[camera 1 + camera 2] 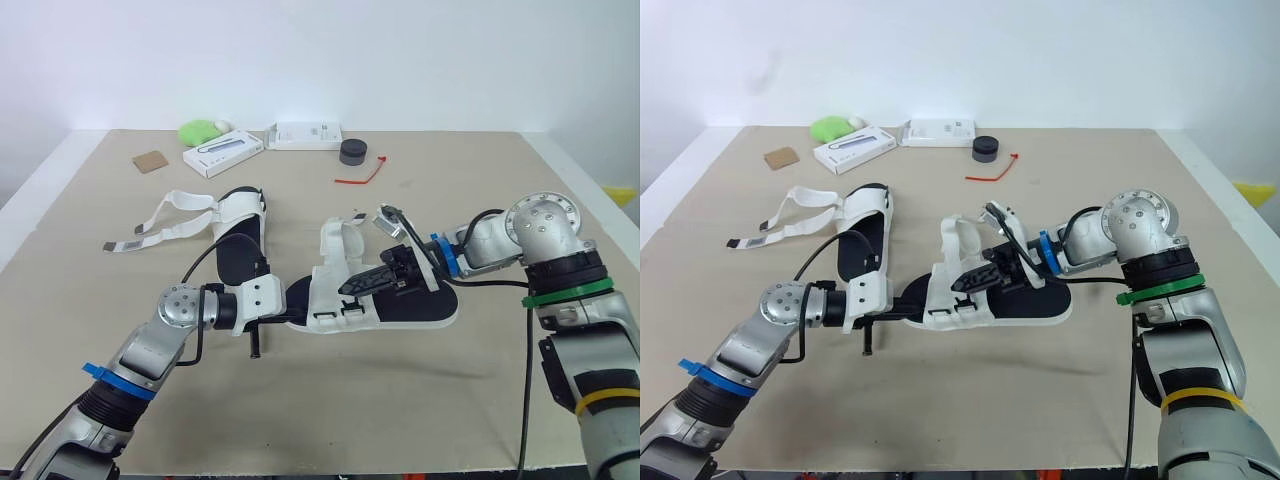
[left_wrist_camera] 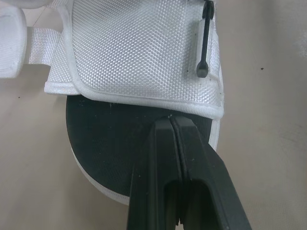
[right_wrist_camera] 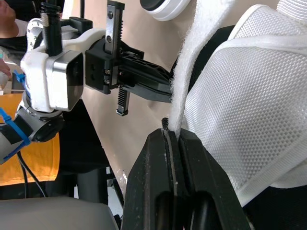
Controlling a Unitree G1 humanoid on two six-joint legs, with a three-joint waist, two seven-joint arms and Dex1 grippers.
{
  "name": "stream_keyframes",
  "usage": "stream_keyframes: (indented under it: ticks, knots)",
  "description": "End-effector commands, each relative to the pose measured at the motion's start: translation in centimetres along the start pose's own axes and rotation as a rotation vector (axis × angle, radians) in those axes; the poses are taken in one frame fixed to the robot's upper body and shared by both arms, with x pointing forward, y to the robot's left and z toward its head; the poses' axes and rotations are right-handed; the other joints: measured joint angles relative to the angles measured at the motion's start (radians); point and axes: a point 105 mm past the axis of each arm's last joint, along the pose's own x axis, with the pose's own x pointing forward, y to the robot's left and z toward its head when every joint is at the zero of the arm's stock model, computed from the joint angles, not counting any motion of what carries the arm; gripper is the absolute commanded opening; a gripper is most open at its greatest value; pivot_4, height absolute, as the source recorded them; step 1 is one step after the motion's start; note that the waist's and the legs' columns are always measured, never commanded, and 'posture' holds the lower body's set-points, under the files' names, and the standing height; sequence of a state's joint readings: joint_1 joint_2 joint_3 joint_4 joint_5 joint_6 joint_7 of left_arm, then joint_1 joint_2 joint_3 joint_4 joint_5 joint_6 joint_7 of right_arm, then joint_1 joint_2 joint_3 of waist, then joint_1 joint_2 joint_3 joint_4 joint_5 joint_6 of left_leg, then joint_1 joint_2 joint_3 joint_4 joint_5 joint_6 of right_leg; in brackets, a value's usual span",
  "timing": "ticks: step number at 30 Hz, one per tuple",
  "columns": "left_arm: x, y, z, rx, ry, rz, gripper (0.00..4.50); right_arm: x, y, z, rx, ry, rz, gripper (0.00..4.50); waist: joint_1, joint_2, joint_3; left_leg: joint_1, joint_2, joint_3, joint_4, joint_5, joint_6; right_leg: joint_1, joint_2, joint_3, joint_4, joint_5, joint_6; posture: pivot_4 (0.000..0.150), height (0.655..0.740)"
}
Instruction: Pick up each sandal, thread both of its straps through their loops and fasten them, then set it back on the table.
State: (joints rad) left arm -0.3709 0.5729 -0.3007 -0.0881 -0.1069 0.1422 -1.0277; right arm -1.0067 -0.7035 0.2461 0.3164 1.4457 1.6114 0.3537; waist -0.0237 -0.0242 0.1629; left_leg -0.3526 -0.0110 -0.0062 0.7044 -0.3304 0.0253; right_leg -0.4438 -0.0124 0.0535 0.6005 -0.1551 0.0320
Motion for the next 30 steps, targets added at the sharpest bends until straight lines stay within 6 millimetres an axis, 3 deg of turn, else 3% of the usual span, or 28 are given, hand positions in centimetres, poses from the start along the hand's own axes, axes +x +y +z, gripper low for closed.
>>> stream_keyframes:
  ticks: [1,23,29,30]
  knots:
    - [0.0,-0.8,-2.7,-0.045,0.109,-0.017,0.00,-0.3,1.4,0.0,-0.023,0.011,0.051,0.07,0.000,0.000,0.000,0.000,0.000,0.000,0.000,0.000,0.000,0.000,0.000,0.000,0.000,0.000,0.000,0.150,0.7400]
    - [0.1,-1.0,-2.7,-0.040,0.112,-0.020,0.00,0.0,-0.6,-1.6,0.010,0.017,-0.055,0.07,0.000,0.001,-0.001,-0.001,0.000,0.000,0.000,0.000,0.001,0.000,-0.003,-0.004,-0.001,0.000,-0.001,0.150,0.7400]
    - [0.1,-1.0,-2.8,-0.042,0.112,-0.021,0.00,0.0,0.4,-1.7,-0.101,0.018,-0.076,0.07,0.000,0.001,-0.001,-0.001,0.000,-0.001,0.000,0.000,0.001,0.000,-0.002,-0.005,-0.001,0.000,-0.001,0.150,0.7400]
    - [0.1,-1.0,-2.8,-0.043,0.112,-0.021,0.00,0.0,0.6,-1.9,-0.130,0.028,-0.083,0.36,0.000,0.001,-0.001,-0.001,0.000,-0.001,0.000,0.000,0.001,0.000,-0.002,-0.005,-0.001,0.000,-0.001,0.150,0.7400]
